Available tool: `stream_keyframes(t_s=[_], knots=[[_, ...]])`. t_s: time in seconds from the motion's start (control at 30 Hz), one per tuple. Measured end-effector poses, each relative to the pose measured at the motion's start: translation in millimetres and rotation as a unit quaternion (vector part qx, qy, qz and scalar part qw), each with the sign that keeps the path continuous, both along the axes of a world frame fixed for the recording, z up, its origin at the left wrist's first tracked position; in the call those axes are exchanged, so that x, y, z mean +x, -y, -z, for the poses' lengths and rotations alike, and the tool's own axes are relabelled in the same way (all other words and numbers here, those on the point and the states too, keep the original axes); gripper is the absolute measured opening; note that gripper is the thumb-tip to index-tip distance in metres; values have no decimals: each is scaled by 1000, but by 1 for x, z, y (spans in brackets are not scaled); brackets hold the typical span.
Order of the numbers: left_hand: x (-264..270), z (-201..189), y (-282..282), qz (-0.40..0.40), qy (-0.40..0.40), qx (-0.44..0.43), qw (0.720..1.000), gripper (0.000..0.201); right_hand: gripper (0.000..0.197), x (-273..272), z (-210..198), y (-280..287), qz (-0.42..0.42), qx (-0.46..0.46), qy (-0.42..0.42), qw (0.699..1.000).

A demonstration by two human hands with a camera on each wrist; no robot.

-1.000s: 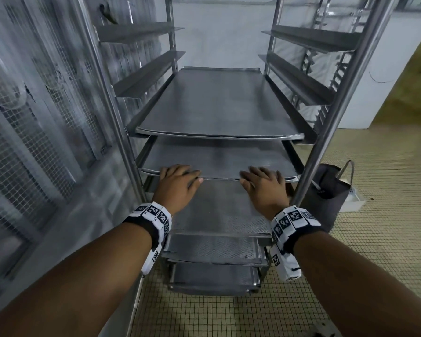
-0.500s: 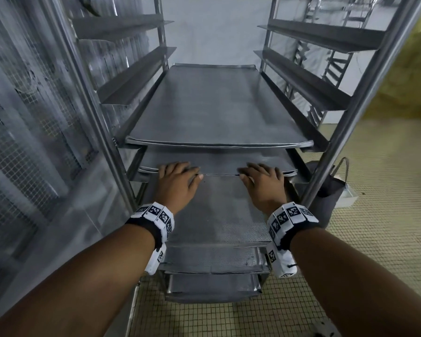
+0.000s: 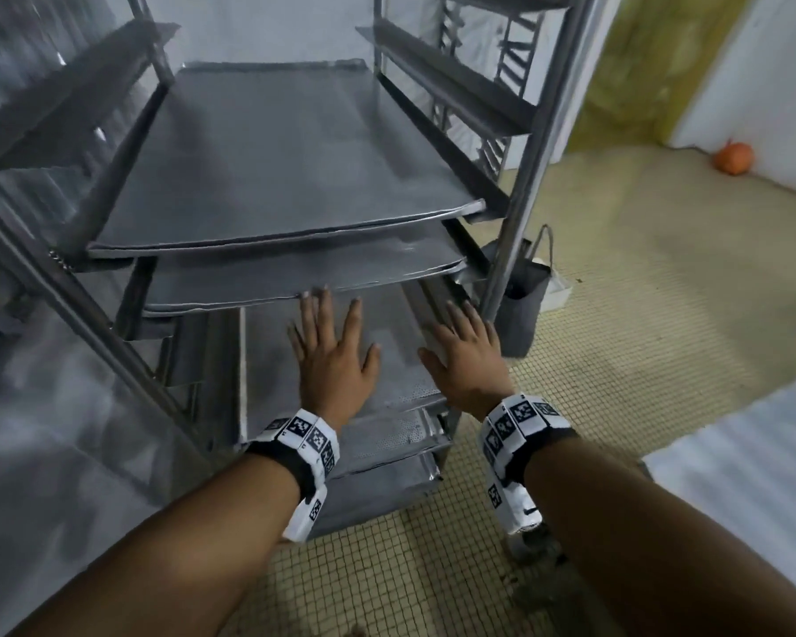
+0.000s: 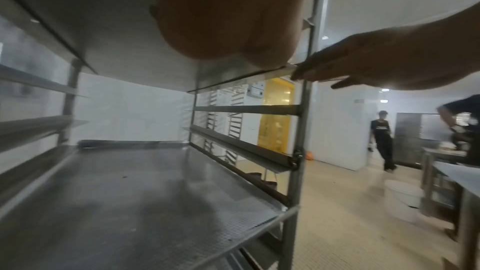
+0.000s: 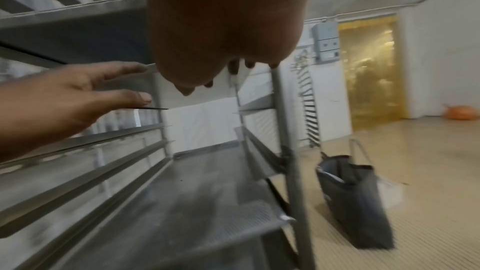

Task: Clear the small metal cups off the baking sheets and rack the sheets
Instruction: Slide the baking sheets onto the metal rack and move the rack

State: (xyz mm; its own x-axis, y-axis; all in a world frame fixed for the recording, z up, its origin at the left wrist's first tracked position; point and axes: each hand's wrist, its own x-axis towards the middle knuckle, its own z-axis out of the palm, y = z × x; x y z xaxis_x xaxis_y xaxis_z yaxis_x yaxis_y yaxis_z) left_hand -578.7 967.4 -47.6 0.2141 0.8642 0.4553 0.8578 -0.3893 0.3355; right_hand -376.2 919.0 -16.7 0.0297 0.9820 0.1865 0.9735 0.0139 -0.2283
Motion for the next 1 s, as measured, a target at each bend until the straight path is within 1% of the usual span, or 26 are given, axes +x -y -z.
stream_keyframes(t_s=[0.07,0.13,0.2,0.27,0.37,0.5,0.6,0.67,0.77,0.83,0.9,1.0], knots=[[30,-1,12,61,-10,-16,998,59,45,33,7,35,53,-33,-6,998],[64,-3,31,130,10,-35,991,47,42,70,13,77,113,-65,-26,991],[103,-9,61,173,33,-86,981,34,42,107,19,127,177,-89,-52,979],[139,-11,88,199,29,-136,970,27,41,139,23,176,240,-98,-78,963],[205,-8,144,277,-2,-184,943,29,38,190,31,274,339,-102,-121,927],[281,3,215,365,-63,-223,902,29,33,241,41,391,446,-98,-153,876],[324,18,252,395,-140,-267,868,38,34,266,47,466,509,-99,-178,836],[345,27,267,405,-191,-276,851,46,37,277,49,509,544,-101,-202,808],[368,36,280,411,-247,-271,835,52,42,287,55,555,584,-98,-236,771],[382,38,281,404,-274,-274,828,56,46,293,60,573,601,-95,-258,751],[396,39,275,394,-296,-277,825,59,52,298,65,580,611,-89,-278,736],[418,46,259,387,-318,-286,817,63,61,309,74,577,615,-86,-303,723]])
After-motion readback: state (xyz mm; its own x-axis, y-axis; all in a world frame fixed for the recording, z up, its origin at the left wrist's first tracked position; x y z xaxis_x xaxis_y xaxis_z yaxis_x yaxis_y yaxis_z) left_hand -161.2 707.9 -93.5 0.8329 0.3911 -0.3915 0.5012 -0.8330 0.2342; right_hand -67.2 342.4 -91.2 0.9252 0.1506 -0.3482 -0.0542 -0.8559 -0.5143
